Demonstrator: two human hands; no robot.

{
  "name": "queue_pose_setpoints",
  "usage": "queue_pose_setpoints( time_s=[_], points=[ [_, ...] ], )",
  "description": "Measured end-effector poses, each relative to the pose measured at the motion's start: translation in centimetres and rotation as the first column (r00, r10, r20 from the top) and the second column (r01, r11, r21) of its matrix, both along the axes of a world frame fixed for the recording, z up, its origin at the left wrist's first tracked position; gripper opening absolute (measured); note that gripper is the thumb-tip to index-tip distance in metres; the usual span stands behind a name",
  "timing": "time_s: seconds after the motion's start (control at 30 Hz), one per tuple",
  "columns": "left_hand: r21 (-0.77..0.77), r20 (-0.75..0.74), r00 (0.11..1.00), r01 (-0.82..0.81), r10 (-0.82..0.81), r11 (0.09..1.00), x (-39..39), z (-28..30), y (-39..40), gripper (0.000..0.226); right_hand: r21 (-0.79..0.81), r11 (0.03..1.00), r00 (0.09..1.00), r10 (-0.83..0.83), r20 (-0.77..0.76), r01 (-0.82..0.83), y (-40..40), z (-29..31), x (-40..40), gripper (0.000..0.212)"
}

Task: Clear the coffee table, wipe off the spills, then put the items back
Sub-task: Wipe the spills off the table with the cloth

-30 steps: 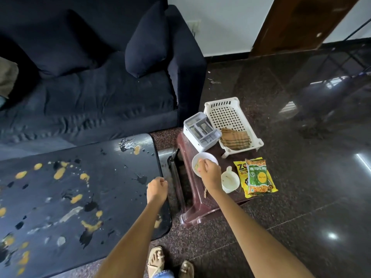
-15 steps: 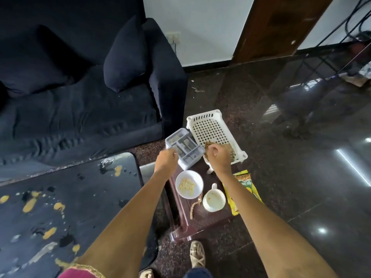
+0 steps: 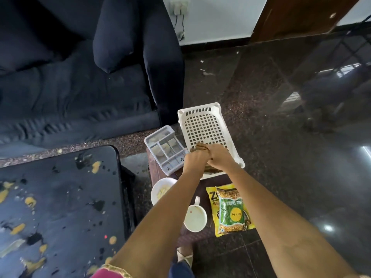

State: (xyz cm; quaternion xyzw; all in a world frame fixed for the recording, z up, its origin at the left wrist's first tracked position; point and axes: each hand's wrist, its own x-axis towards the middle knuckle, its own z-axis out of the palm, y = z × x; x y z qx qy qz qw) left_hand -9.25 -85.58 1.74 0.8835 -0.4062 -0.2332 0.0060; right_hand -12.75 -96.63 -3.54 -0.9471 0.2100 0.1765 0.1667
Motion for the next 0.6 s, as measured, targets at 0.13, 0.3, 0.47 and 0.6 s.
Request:
queue_pose_setpoints(
  time_s=[0.13,0.3,0.47,0.6],
  points=[
    [0.055,0.067,0.991,0.112,-0.116,0.992,-1.4,-1.4,-0.8,0.028,-0.118,0.99,0.997,0.072,-0.036,-0.076,-0.7,-0.6,0.5,0.033],
    [0.081,0.007,0.975,0.22,-0.222,0.972,-2.1,-2.2,-1.0,0.043,-0.034,0.999,0.995,0.013,-0.097,-0.016,-2.1,-0.7,0.7,0.044],
    [0.095,0.008,0.982,0.185,-0.186,0.978,-2.3,-2.4,-1.0,0.031,-0.019,0.968,0.962,-0.248,0.111,0.252,-2.1,-0.2,-0.7,0.033],
    [0.063,-0.073,0.993,0.1,-0.096,0.993,-2.4,-2.6,-0.4,0.038,0.464,0.687,0.676,-0.702,0.223,0.56,-2.6,2.0,-0.8,0.038]
  ],
)
